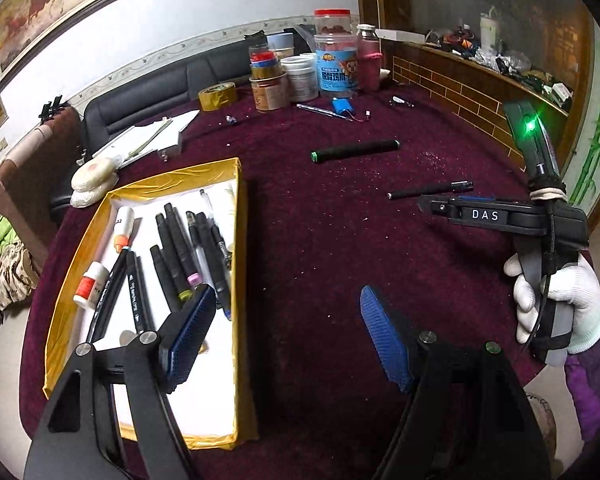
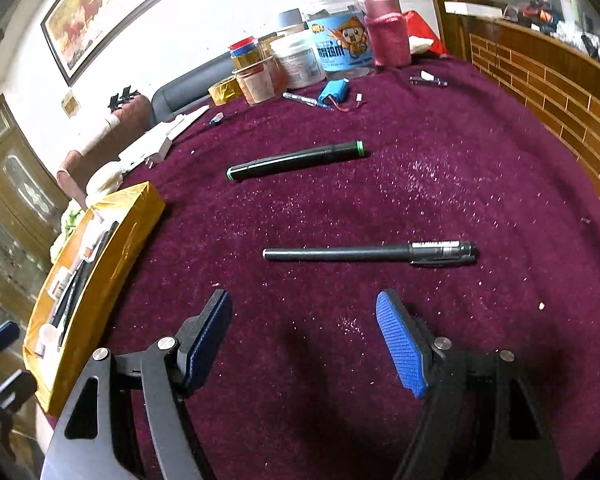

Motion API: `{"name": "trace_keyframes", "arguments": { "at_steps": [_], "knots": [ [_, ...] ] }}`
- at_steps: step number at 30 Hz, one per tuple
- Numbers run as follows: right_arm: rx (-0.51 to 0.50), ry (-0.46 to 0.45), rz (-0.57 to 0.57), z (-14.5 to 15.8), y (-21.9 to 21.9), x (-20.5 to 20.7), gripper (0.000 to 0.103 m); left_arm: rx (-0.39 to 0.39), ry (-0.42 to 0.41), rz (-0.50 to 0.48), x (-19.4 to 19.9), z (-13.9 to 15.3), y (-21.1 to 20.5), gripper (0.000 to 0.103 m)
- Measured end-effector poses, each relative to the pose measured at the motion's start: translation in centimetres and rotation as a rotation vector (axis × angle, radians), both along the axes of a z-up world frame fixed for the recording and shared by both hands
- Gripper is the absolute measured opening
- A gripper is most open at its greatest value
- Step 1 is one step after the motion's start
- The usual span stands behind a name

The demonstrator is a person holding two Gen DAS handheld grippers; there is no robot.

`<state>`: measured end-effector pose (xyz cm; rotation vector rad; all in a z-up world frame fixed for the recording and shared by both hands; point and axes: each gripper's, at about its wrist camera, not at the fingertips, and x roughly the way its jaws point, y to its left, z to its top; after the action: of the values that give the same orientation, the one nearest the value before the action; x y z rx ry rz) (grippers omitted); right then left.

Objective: Organize rigid objects
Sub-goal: 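Move both open tools over the green-capped marker and black pen, then grasp the green-capped black marker with the right tool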

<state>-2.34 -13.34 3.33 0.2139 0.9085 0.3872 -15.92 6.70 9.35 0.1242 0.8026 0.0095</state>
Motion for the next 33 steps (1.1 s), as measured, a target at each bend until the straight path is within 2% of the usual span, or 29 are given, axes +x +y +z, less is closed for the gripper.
{"name": "trace_keyframes", "arguments": {
  "at_steps": [5, 17, 21, 23, 26, 29, 32, 33],
  "knots": [
    [0.033, 0.047, -0.011, -0.8, -0.6, 0.2, 0.07, 0.014, 0.017, -0.012, 0.9, -0.3, -1.0, 0.075],
    [0.026, 0.043, -0.003, -0.9, -0.4, 0.1, 0.074, -0.009, 0.064, -0.045, 2.2, -1.3, -1.8, 0.075],
    [0.025, 0.041, 0.0, -0.9, -0.4, 0.0, 0.075, -0.114, 0.087, -0.084, 4.7, -1.6, -2.6, 0.077],
    [0.04, 0.041, -0.001, -1.0, -0.7, -0.1, 0.075, -0.132, 0.094, -0.088, 6.6, -2.1, -3.2, 0.077],
    [0.054, 0.043, 0.004, -1.0, -0.9, -0.5, 0.075, -0.138, 0.106, -0.079, 9.8, -3.9, -4.0, 0.077],
    [0.061, 0.022, 0.002, -0.7, -1.2, -1.3, 0.075, -0.229, 0.147, -0.036, 11.9, -6.0, -3.1, 0.076],
    [0.024, -0.031, -0.023, 0.6, -1.5, -2.3, 0.075, -0.313, 0.175, 0.028, 12.6, -7.7, -1.5, 0.083],
    [0.01, -0.041, -0.023, 1.1, -1.5, -2.3, 0.075, -0.319, 0.145, 0.025, 12.3, -7.6, -1.3, 0.088]
  ]
}}
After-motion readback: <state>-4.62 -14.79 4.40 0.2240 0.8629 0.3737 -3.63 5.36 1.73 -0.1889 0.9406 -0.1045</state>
